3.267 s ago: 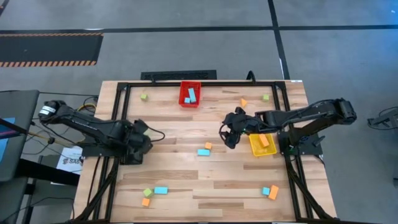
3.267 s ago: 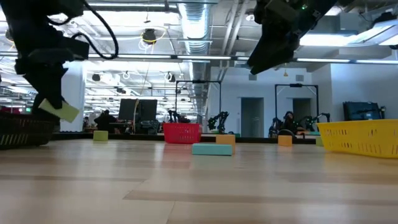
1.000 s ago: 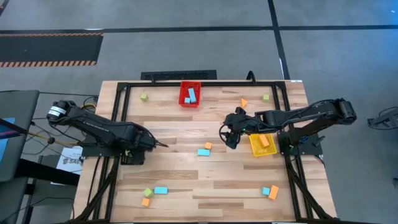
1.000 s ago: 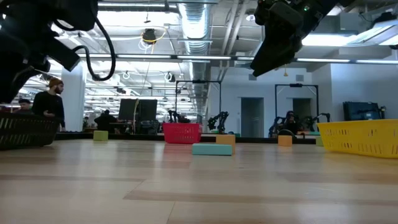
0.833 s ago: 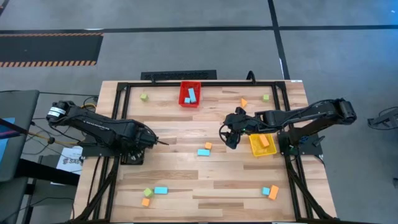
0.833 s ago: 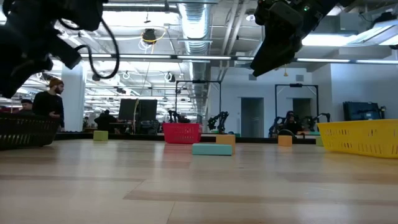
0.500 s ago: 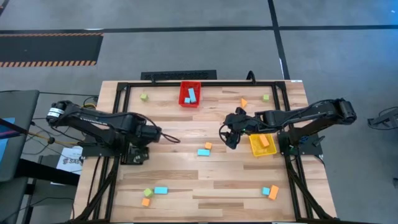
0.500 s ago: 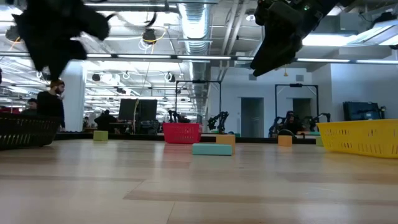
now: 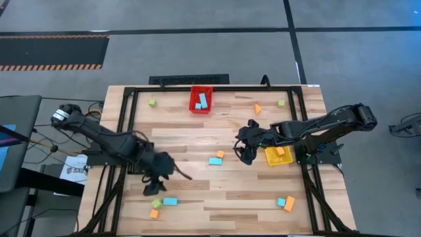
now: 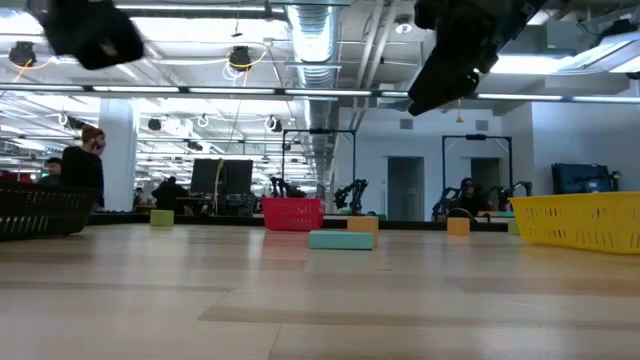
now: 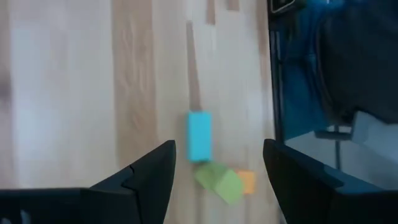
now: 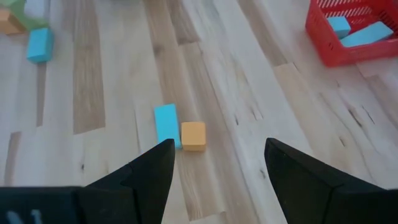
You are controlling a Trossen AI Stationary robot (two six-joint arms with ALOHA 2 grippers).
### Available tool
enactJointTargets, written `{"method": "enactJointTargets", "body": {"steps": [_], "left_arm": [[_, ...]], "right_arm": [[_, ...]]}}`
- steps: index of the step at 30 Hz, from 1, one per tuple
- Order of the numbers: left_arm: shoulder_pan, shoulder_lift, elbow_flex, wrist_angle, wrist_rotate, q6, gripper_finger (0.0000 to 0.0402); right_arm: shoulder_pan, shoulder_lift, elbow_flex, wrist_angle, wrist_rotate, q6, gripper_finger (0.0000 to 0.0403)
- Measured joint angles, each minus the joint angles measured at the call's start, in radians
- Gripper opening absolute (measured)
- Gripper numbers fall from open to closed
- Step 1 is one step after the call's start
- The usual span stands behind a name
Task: Sort & place blocks by color
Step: Put the light blue block into the red bin
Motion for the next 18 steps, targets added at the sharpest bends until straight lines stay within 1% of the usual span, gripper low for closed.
{"method": "enactJointTargets", "body": {"steps": [5, 8, 10, 13, 16, 18], "left_arm": [[-0.117, 0.0, -0.001, -0.003, -0.044, -0.246, 0.0229], [-0.188, 0.001, -0.001, -0.003, -0.116, -0.323, 0.0229], [-0.233, 0.002, -0.001, -0.001, -0.17, -0.348, 0.0229], [-0.288, 0.002, -0.002, 0.035, -0.296, -0.329, 0.0229], [-0.325, 0.009, -0.001, 0.097, -0.443, -0.227, 0.0229], [-0.334, 0.038, -0.001, 0.137, -0.497, -0.157, 0.0229]], "right_arm": [[0.006, 0.0, 0.0, 0.02, 0.001, 0.013, 0.0271], [0.01, 0.0, 0.0, 0.037, 0.001, 0.013, 0.0271], [0.016, 0.0, 0.0, 0.055, 0.001, 0.017, 0.0271], [0.033, 0.0, 0.0, 0.093, 0.002, 0.023, 0.0271], [0.064, 0.0, 0.0, 0.123, 0.001, 0.032, 0.0271], [0.091, 0.0, 0.0, 0.135, 0.002, 0.053, 0.0271]]}}
